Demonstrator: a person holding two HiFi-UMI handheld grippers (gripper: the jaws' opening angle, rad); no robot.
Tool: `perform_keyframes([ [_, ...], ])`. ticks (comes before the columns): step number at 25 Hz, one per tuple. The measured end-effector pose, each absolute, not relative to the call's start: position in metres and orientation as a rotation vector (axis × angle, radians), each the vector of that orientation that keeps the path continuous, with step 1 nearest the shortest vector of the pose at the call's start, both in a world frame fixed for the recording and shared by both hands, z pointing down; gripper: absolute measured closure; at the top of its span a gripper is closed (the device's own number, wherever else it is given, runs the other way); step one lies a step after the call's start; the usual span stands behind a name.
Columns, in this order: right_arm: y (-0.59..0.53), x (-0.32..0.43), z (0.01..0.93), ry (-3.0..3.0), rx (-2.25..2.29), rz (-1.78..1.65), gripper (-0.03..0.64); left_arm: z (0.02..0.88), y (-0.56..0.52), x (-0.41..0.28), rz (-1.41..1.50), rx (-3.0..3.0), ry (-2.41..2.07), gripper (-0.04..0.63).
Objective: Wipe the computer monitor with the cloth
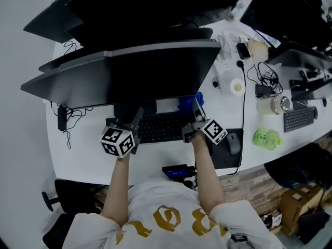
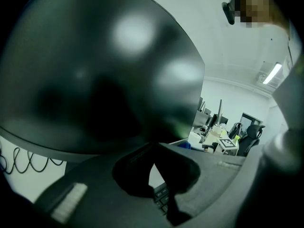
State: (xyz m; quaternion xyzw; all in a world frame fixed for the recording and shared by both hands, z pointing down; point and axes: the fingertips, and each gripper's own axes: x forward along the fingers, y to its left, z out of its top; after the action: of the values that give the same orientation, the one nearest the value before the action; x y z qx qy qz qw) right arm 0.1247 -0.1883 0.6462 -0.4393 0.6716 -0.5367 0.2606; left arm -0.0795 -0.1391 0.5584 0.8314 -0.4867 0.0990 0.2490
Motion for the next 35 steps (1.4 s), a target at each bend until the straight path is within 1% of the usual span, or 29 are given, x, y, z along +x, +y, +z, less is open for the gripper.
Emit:
perform_keyframes([
  [12, -0.181, 0.08, 0.642, 1.797, -1.078, -1.492, 0.498, 0.56, -0.121, -0.118, 0.253, 2.223, -1.365, 0.595],
  [35, -0.171, 0.017, 0.64, 1.793, -1.054, -1.527, 0.499, 0.564, -0.115, -0.176, 0.162, 2.194, -1.362, 0.594],
])
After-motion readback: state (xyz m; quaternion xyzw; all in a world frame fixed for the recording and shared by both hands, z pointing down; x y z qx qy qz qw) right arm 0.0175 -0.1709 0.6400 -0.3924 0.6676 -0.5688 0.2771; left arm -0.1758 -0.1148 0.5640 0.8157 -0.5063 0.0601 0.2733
